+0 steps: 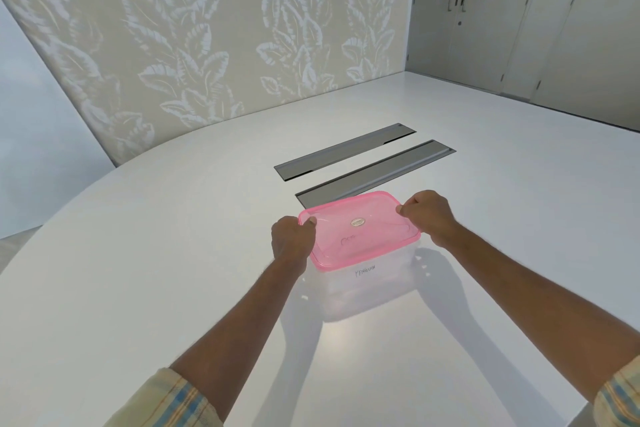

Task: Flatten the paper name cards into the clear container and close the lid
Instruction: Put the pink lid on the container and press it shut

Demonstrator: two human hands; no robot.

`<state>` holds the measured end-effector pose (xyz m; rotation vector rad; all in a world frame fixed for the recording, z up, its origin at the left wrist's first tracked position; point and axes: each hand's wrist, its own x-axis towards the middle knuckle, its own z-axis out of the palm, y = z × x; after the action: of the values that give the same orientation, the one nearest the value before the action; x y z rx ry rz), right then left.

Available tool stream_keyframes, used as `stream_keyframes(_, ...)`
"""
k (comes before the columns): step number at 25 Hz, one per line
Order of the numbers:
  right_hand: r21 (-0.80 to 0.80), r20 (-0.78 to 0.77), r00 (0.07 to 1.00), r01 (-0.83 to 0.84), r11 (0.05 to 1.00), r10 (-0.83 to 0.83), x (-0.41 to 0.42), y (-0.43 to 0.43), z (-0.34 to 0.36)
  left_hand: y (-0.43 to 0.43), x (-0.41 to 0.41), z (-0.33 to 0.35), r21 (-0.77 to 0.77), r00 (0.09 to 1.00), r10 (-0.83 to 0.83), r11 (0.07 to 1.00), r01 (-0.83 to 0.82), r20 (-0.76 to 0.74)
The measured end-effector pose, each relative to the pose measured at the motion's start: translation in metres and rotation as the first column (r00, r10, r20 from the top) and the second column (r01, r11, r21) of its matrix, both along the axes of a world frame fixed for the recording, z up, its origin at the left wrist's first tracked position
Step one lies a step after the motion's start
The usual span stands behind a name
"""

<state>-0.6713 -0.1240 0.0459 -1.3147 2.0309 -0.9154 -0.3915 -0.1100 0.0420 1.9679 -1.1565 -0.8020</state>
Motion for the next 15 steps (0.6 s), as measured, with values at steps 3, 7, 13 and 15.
stream_keyframes(3, 0.004, -0.003, 1.0, 0.008, 1.0, -0.008, -0.001, 0.0, -0.008, -0.003, -0.001, -0.007, 0.038, 1.0, -0.012, 0.999, 0.011, 0.018)
stream_keyframes(7, -0.006, -0.011, 1.0, 0.009, 1.0, -0.009, -0.003, -0.001, -0.013, -0.003, -0.001, -0.008, 0.057, 0.999, -0.038, 0.998, 0.037, 0.016)
stream_keyframes(13, 0.071, 0.003, 1.0, 0.012, 0.997, -0.013, 0.002, 0.001, -0.018, 0.005, -0.012, -0.01, 0.046, 0.997, -0.076, 0.996, 0.076, 0.005)
stream_keyframes(15, 0.122, -0.006, 1.0, 0.013, 0.992, -0.013, 0.005, 0.004, -0.018, 0.006, -0.016, -0.009, 0.038, 0.993, -0.098, 0.995, 0.096, 0.067)
